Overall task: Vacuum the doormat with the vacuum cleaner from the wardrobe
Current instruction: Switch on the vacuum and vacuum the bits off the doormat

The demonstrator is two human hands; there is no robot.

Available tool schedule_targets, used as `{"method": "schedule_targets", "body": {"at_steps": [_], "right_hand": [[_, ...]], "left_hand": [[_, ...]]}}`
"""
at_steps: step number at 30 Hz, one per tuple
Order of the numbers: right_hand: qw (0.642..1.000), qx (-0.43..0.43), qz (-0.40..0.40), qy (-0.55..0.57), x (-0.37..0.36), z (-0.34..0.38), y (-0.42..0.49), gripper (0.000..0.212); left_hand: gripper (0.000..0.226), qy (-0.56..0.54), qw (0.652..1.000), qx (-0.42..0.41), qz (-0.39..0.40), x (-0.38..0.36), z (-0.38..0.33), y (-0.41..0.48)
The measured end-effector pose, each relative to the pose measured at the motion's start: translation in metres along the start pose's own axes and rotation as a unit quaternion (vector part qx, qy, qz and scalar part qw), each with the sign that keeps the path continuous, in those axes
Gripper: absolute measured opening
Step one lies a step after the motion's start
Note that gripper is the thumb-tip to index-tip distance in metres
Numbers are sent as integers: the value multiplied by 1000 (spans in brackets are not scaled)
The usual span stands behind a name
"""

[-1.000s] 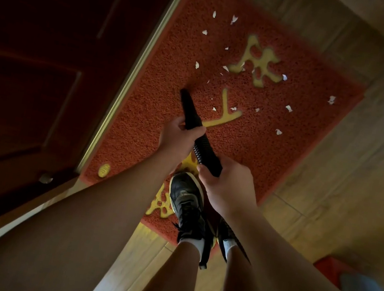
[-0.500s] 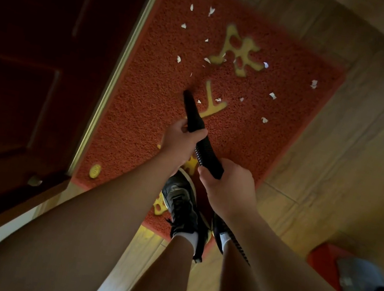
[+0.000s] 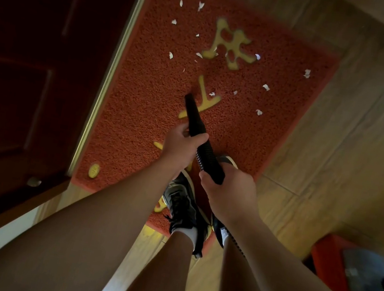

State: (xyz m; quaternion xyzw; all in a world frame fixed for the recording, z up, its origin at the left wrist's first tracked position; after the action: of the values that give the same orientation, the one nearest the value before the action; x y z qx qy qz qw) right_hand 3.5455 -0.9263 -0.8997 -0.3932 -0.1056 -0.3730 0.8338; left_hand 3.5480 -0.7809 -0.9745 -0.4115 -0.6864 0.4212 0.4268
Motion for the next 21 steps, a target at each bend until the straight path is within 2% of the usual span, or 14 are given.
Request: {"method": "schedule_targets", "body": {"at_steps": [4, 10, 14, 18, 21], "right_hand": [[1000, 0, -6, 3, 3, -5, -5, 26], [999, -19, -22, 26, 6, -17, -11, 29], [998, -38, -40, 37, 11, -23, -15, 29], [996, -53, -54, 52, 16, -27, -20, 26], [995, -59, -55, 61, 18, -29, -22, 24]], "left_hand": [[21, 5, 1000, -1, 1, -7, 2, -3], [29, 36, 999, -4, 11, -20, 0, -5], [22, 62, 998, -12, 23, -31, -3, -7], [41, 78, 997, -5, 27, -38, -5, -9], [45, 86, 996, -3, 38, -44, -6, -12]]}}
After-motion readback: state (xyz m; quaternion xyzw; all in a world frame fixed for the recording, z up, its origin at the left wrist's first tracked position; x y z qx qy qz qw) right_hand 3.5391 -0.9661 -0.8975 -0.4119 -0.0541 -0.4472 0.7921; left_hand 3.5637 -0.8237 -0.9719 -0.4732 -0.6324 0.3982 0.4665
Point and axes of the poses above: each hand's wrist, its own y-axis towards the middle knuckle, its own x-axis out of the back of the hand, z = x × y, the point moved 2 cm from there along y, towards the middle knuckle, and after that the axes turned 15 degrees about x, right-handed, at the moved point
